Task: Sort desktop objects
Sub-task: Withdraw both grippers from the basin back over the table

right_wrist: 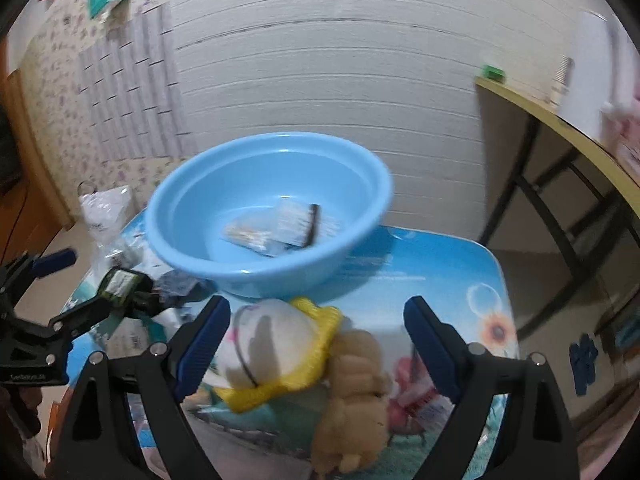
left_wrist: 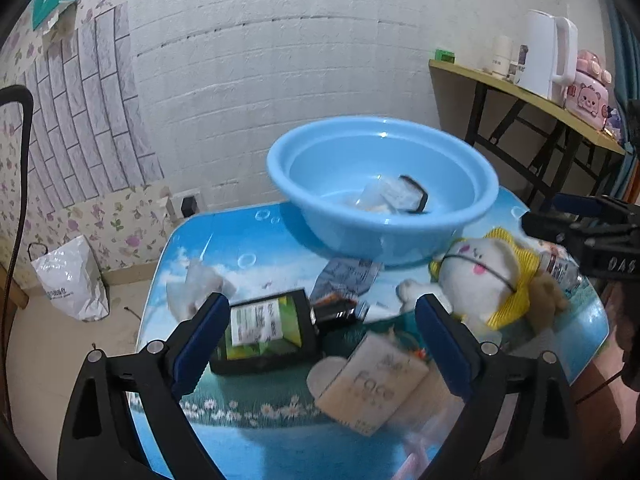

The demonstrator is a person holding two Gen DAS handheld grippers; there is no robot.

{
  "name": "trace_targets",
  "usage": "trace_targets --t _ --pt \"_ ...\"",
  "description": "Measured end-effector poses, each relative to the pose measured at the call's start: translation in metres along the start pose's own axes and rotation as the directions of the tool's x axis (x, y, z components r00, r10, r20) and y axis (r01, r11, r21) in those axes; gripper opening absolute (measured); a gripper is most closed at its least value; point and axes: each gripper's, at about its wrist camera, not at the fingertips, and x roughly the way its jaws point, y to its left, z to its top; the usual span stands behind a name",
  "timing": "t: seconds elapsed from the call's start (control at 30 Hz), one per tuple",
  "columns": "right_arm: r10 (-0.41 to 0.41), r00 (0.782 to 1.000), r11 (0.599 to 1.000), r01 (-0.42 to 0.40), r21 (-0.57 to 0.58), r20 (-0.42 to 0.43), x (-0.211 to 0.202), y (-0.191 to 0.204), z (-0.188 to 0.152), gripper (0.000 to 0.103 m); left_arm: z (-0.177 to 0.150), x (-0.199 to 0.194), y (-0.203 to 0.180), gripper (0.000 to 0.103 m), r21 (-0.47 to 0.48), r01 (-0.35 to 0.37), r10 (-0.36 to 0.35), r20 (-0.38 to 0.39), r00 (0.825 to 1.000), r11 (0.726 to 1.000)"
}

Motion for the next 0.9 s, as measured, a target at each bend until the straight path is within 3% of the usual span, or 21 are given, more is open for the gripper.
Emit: trace_targets --t 0.37,0.57,0.9 --pt "-0.029 0.999 0.999 0.029 -0.017 -0.023 -0.012 -0.015 -0.026 0.090 -0.038 -0.005 0.021 0.094 -0.024 -0.036 0.035 -0.049 0.998 0.999" --pt "0.004 0.999 1.000 -0.004 -0.004 -0.035 -0.016 -0.022 -0.039 0.090 -0.051 -0.006 0.032 0.094 -0.048 -0.022 0.019 -0.058 0.998 0.999" --pt "-0.037 0.995 0.998 0.041 0.044 -0.089 -0.011 -0.050 -0.061 0.090 -0.071 0.003 0.016 0.094 0.019 0.003 -0.001 -0.098 0.995 1.000"
